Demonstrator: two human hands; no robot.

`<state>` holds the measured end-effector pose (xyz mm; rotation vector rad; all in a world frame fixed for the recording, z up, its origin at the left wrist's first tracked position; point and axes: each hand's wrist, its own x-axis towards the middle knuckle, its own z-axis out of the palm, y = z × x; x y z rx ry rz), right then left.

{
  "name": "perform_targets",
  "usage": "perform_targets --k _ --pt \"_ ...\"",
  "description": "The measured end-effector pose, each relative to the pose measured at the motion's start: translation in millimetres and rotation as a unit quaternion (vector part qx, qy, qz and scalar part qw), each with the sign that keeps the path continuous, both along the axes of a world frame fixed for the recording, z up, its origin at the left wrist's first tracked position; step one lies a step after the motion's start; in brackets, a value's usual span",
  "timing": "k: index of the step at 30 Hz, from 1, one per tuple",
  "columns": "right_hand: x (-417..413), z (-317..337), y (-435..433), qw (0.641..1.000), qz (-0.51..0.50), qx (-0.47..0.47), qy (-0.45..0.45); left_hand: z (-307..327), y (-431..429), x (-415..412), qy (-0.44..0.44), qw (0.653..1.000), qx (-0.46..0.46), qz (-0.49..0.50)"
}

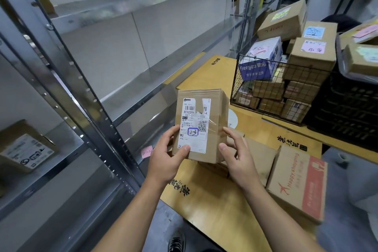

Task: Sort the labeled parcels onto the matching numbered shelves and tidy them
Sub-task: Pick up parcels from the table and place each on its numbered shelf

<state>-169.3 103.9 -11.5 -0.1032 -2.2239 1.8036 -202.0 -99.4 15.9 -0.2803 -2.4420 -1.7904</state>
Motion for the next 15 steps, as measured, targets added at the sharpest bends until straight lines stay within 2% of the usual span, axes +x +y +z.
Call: perform_targets --k 7,15 --pt "-3 4 -10 0.994 0.073 -0.070 -0.050 -8 -6 8 0.074 0.992 -0.094 0.026" --pt "-12 12 -63 0.991 0.113 -0.066 -0.033 -17 -40 36 0.088 0.984 -0.093 0.122"
